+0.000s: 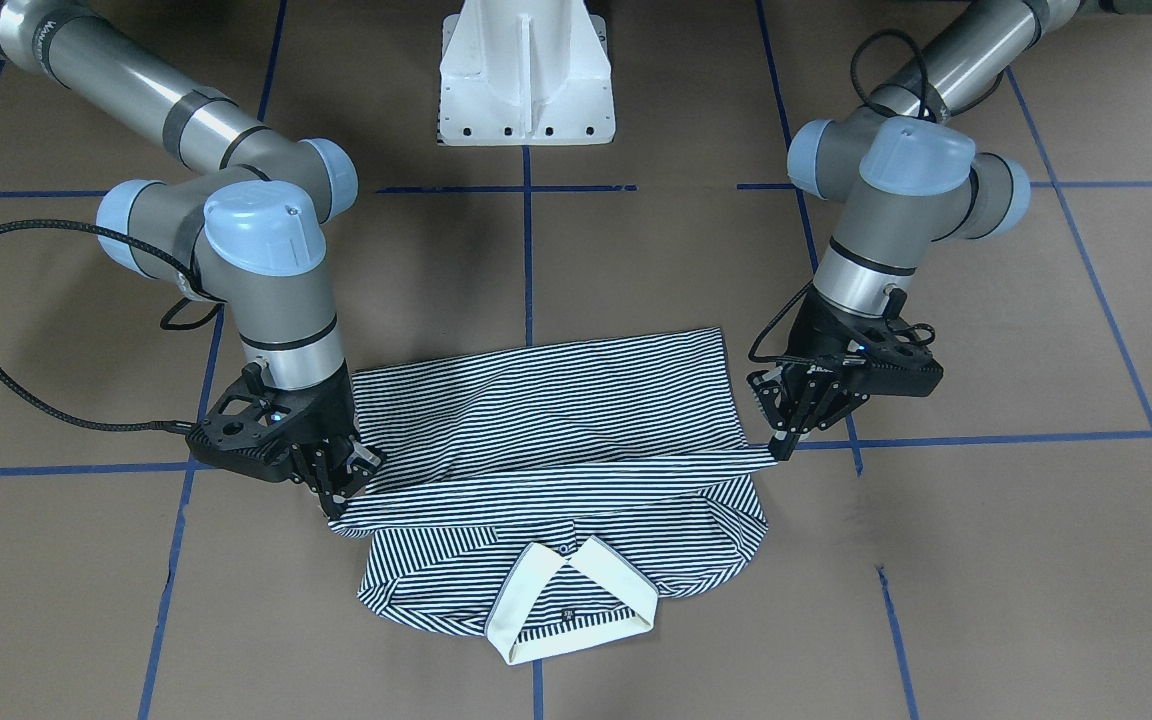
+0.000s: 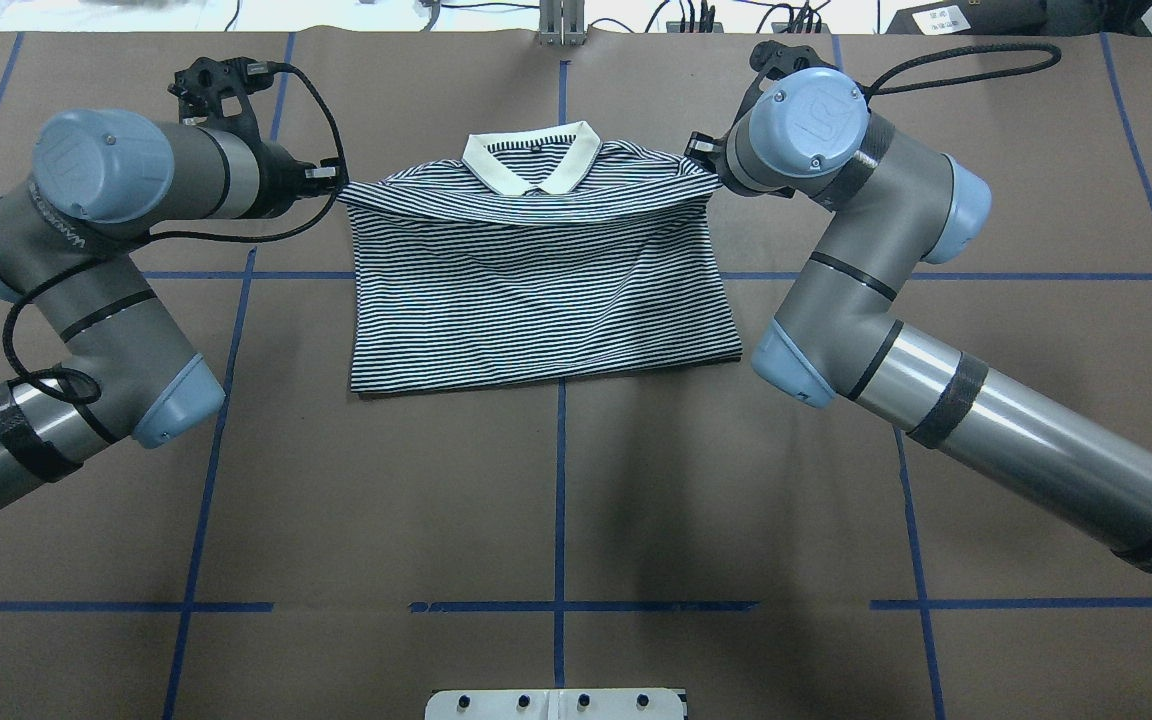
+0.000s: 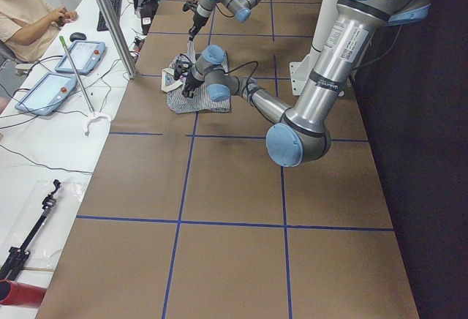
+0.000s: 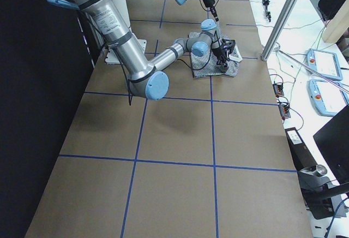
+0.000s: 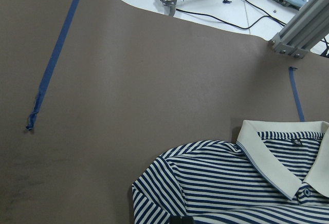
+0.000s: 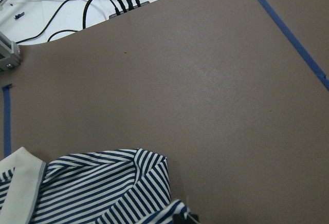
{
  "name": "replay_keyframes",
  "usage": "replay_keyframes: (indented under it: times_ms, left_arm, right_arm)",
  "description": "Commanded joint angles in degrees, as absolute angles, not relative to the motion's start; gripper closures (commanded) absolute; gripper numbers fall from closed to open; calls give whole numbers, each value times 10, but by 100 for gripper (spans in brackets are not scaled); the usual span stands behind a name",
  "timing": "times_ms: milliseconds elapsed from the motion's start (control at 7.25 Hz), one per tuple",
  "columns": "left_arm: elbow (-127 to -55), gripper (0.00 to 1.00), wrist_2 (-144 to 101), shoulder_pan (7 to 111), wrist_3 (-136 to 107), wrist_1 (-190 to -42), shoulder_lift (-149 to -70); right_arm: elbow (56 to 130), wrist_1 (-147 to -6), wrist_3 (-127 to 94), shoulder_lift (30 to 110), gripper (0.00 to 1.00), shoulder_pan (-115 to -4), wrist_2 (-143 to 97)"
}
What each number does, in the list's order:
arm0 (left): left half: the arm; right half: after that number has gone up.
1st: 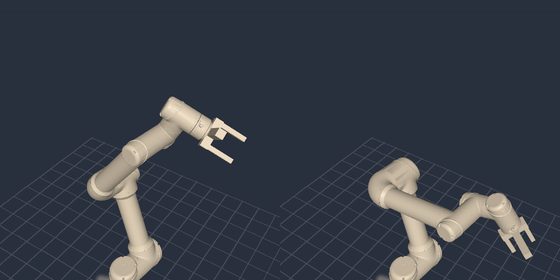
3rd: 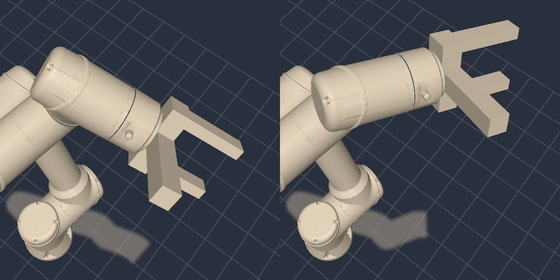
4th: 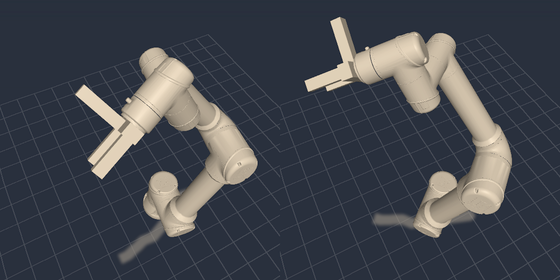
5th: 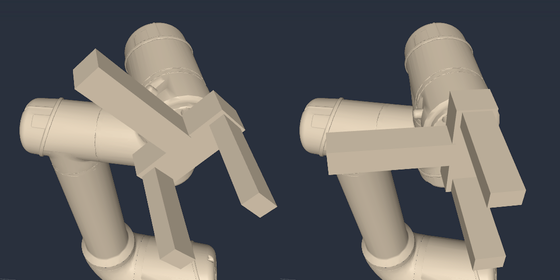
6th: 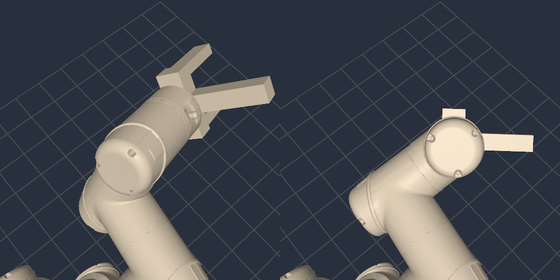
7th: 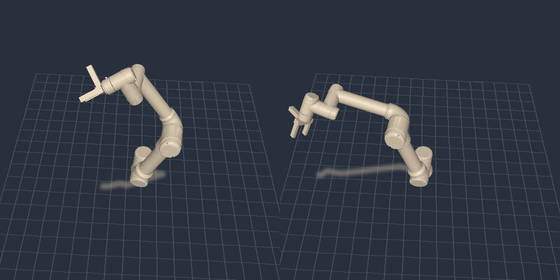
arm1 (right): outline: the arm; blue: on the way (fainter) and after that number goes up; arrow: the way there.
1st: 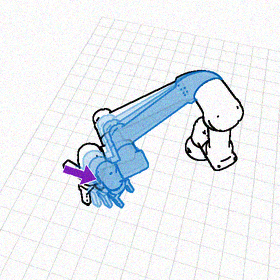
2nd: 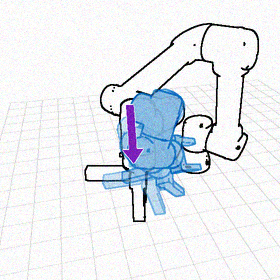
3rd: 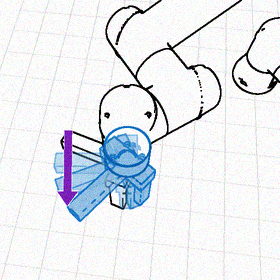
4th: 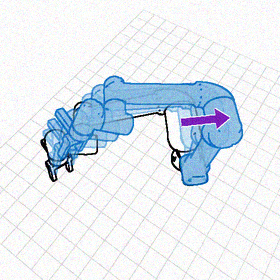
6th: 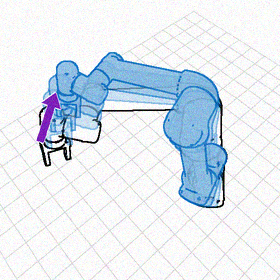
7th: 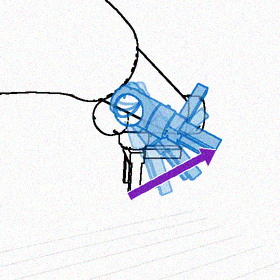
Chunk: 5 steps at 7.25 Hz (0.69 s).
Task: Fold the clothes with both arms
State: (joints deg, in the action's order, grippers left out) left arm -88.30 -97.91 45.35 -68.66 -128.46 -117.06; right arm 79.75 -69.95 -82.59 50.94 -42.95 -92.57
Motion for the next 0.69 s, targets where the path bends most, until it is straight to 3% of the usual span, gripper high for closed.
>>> replay_keyframes:
  times_ms: [0, 276, 552]
  left_arm:
    - [-843, 100, -976, 454, -674, -1290, -1178]
    - [-777, 100, -975, 458, -674, -1295, -1217]
    - [-760, 100, -975, 457, -674, -1297, -1224]
  right_arm:
    - [722, -695, -824, 470, 100, -431, -919]
    - [667, -693, -823, 434, 100, -432, -909]
    - [636, -693, -806, 419, 100, -432, -904]
